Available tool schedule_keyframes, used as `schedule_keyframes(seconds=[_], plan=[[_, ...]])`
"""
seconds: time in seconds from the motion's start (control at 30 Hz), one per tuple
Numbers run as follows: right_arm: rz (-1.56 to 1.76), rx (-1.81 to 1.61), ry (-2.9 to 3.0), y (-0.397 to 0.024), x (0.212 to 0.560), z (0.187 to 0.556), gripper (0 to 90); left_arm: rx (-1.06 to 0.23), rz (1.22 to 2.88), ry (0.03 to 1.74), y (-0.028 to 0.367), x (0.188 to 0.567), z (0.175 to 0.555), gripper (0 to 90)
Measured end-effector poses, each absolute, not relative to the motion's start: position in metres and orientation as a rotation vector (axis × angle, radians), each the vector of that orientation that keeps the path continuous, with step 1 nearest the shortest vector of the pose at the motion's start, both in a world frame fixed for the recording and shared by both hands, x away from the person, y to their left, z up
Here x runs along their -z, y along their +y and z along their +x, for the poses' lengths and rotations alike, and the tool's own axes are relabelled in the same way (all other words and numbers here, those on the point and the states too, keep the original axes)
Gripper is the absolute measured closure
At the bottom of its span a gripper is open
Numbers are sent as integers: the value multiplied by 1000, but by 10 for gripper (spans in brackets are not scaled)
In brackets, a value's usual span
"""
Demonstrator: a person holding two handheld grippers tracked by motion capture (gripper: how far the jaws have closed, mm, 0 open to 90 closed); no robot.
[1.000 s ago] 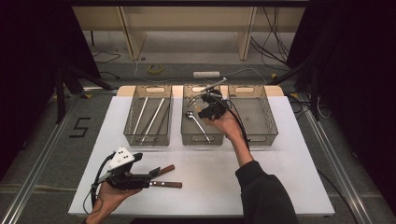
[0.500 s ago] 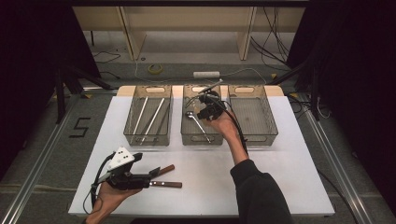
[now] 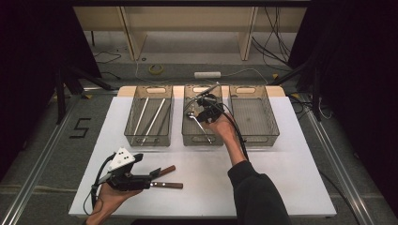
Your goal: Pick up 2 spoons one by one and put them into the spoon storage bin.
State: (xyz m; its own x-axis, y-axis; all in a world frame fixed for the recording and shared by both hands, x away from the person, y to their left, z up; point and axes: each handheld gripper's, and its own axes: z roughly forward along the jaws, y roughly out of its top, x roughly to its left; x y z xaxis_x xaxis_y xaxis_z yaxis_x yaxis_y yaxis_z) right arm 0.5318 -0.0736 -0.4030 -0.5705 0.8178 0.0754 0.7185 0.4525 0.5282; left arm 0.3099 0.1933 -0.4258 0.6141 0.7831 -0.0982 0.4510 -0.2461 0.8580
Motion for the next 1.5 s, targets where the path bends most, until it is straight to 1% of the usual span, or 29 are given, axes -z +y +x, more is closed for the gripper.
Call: schedule_keyframes(seconds=[0.67, 0.93, 1.03, 1.27, 1.5], plan=[[1350, -748, 2545, -67, 412, 529, 761, -440, 1890, 985, 194, 426, 310, 156], [1317, -816, 2557, -72, 403, 525, 664, -442, 1891, 985, 194, 426, 310, 156], [1298, -838, 2562, -77, 398, 520, 614, -439, 1893, 992, 194, 427, 310, 156], [1222, -932, 2578, -94, 387, 501, 494, -441, 1900, 998, 193, 427, 311, 156], [1167, -1033, 2576, -109, 374, 472, 414, -425, 1923, 1006, 191, 429, 312, 155]])
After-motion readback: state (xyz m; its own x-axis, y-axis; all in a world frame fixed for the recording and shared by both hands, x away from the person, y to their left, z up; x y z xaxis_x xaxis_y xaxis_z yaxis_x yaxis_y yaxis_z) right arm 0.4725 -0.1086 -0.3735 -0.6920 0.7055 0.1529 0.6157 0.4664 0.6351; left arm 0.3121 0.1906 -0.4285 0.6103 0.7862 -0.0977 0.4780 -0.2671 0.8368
